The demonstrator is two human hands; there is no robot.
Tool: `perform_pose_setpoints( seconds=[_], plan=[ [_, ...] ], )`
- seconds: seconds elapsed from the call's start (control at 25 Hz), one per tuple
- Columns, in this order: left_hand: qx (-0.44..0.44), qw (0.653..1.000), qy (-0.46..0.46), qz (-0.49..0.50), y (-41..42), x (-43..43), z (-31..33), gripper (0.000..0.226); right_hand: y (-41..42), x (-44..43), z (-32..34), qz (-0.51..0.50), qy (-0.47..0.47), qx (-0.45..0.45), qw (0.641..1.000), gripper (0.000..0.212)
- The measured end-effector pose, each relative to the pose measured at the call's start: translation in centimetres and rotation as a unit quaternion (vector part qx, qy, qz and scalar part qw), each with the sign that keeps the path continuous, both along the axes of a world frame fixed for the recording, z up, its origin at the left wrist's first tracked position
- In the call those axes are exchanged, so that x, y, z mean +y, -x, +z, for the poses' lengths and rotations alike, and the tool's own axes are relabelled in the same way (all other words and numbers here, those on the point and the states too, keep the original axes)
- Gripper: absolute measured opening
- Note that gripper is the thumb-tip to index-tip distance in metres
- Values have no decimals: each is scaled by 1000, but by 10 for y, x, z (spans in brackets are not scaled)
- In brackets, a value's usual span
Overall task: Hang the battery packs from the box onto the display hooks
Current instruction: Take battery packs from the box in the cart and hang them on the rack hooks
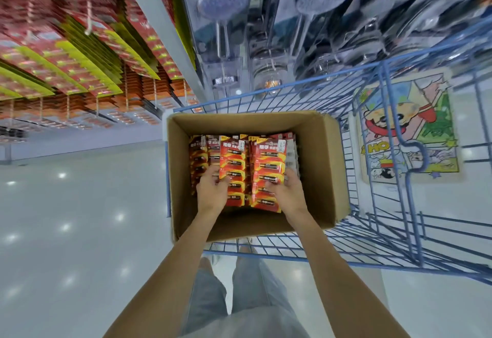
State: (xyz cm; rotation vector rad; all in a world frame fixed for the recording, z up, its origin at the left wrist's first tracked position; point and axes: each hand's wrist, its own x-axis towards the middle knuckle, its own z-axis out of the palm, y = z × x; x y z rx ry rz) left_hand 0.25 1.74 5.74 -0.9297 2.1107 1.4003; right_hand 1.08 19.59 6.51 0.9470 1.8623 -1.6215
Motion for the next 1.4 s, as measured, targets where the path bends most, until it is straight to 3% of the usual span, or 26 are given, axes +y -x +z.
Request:
perform_pose_setpoints(
  seconds=[0.16, 0.4, 0.52, 0.88, 1.08, 1.4],
  plan=[
    [86, 988, -116, 50, -7, -13, 83, 25, -8, 2, 69, -13, 62, 80, 995, 31],
    [175, 955, -199, 131, -26, -51, 182, 26, -9, -29, 162, 14, 116, 154, 981, 32],
    [203, 947, -200, 152, -38, -78, 220, 25, -12, -55, 203, 27, 129, 172, 976, 38],
    [286, 897, -232, 246, -78, -196, 305, 26, -21, -172, 311, 89, 167, 243, 951, 21],
    [321, 883, -242, 243, -74, -283, 344, 38, -14, -266, 345, 67, 196, 271, 940, 29],
    [380, 867, -241, 212, -35, -402, 389, 38, 19, -395, 388, 92, 189, 344, 915, 27]
  ],
)
